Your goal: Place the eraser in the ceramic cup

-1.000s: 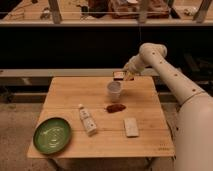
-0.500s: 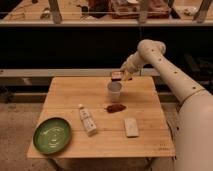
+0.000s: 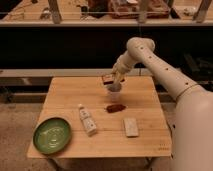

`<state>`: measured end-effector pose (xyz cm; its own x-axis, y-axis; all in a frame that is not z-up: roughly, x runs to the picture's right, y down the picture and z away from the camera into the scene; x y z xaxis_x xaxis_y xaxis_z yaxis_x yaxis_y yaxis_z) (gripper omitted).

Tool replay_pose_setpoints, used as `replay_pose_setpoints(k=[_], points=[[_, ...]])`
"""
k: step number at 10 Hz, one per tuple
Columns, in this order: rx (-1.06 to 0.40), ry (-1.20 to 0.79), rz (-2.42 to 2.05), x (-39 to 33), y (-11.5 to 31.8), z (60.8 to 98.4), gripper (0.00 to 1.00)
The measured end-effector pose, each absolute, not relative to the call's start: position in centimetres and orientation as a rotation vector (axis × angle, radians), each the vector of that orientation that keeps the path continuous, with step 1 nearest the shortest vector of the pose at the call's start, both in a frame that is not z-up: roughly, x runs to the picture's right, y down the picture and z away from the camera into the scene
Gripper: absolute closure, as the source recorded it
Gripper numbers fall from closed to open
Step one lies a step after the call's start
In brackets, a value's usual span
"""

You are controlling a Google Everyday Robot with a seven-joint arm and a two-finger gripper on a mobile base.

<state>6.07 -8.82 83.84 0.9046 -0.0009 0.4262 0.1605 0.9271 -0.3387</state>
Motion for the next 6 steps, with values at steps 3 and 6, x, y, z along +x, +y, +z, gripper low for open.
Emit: replay_pose_setpoints(k=[3, 6], points=[[-0.394, -0.407, -0.064, 7.6, -8.3, 84.1, 0.65], [-0.404, -0.401, -0.043, 8.5, -8.2, 84.3, 0.30]])
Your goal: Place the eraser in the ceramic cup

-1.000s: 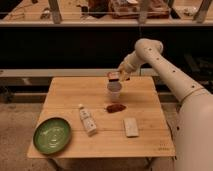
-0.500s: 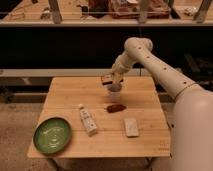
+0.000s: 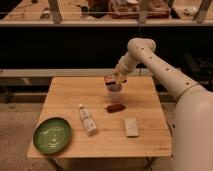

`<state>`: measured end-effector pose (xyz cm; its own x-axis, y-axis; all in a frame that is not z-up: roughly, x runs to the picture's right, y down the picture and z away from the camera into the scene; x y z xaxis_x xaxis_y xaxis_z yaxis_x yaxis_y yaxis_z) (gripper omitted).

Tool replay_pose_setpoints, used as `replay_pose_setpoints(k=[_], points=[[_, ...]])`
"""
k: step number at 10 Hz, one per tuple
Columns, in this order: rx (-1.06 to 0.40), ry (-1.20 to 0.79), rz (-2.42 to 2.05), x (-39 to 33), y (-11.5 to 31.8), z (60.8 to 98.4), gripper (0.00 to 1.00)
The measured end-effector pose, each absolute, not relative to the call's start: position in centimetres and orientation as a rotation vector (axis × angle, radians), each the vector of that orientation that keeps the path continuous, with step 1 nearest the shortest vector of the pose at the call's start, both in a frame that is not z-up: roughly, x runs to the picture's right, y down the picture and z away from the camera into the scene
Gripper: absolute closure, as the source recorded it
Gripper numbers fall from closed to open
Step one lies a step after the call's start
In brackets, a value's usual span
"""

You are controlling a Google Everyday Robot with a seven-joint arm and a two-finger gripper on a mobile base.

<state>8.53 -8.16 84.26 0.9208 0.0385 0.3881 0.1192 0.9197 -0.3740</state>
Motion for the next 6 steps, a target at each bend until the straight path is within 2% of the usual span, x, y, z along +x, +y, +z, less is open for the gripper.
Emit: replay_pose_setpoints(k=[2, 6], points=[[-0.407, -0.407, -0.017, 9.36, -8.11, 84.43, 0.20], [-0.426, -0.462, 0.001, 9.76, -8.38, 84.58, 0.20]])
